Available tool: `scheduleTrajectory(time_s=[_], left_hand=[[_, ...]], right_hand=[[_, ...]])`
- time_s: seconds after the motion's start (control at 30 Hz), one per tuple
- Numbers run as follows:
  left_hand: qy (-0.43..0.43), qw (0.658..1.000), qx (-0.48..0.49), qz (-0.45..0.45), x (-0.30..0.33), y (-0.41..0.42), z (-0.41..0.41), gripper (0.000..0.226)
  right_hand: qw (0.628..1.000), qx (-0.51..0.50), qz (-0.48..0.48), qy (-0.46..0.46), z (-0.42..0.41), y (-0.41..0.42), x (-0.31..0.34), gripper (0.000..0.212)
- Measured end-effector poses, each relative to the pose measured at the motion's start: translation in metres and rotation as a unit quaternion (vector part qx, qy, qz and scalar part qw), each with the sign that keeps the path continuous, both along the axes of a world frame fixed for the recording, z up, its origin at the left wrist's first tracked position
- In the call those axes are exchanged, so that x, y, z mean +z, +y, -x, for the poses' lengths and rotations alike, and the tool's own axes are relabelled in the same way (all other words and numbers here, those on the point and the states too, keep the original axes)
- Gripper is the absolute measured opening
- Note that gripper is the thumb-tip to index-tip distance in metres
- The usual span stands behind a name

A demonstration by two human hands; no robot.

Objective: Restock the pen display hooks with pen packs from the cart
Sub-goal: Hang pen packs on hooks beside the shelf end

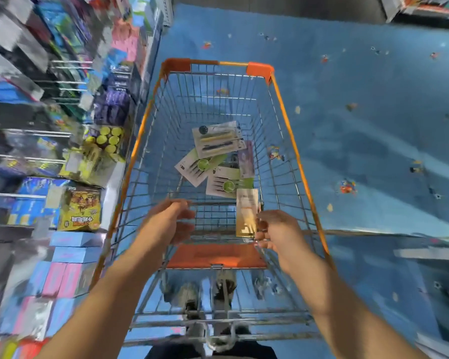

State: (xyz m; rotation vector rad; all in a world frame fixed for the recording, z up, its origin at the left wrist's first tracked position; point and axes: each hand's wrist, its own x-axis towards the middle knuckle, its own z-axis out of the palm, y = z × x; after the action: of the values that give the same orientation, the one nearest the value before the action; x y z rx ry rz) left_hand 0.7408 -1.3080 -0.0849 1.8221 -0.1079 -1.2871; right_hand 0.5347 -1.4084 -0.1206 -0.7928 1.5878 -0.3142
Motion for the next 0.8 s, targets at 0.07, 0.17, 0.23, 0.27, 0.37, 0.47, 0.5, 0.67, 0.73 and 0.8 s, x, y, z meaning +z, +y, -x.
scheduleTrajectory(time_s=[0.07, 0.17, 0.23, 0.27, 0.37, 0.47, 0.5, 0.67, 0.73, 0.8], left_hand=[[-0.003, 1.000, -0.001, -0.018, -0.012, -0.007, 0.005, 0.013], [-0.003, 0.999, -0.020, -0.032, -0.028, -0.018, 0.012, 0.015], [-0.002, 0.998, -0.040, -0.044, -0.036, -0.027, 0.014, 0.015], [-0.001, 0.997, -0.050, -0.051, -0.042, -0.032, 0.015, 0.015], [0.002, 0.995, -0.060, -0.075, -0.064, -0.047, 0.013, 0.015], [0.020, 0.993, -0.069, -0.096, -0.092, -0.063, 0.015, 0.014], [0.026, 0.991, -0.078, -0.103, -0.102, -0.069, 0.016, 0.015], [0.053, 0.987, -0.088, -0.122, -0.151, -0.093, 0.018, 0.014], [0.070, 0.986, -0.075, -0.131, -0.171, -0.097, 0.019, 0.016], [0.088, 0.984, -0.068, -0.138, -0.189, -0.098, 0.023, 0.015]], right_hand=[[0.999, 0.009, -0.010, 0.033, -0.005, -0.009, -0.023, 0.013], [0.997, 0.030, -0.013, 0.072, -0.012, -0.017, -0.054, 0.013], [0.995, 0.042, -0.014, 0.088, -0.014, -0.021, -0.075, 0.015], [0.993, 0.053, -0.017, 0.100, -0.014, -0.020, -0.084, 0.018], [0.989, 0.029, -0.027, 0.145, -0.016, -0.020, -0.112, 0.026], [0.978, 0.041, -0.020, 0.203, -0.020, -0.024, -0.141, 0.015], [0.974, 0.054, -0.020, 0.221, -0.021, -0.027, -0.153, 0.026], [0.952, 0.099, -0.007, 0.291, -0.026, -0.041, -0.211, 0.073], [0.947, 0.118, 0.012, 0.298, -0.030, -0.042, -0.235, 0.076], [0.942, 0.125, 0.036, 0.309, -0.033, -0.042, -0.257, 0.070]])
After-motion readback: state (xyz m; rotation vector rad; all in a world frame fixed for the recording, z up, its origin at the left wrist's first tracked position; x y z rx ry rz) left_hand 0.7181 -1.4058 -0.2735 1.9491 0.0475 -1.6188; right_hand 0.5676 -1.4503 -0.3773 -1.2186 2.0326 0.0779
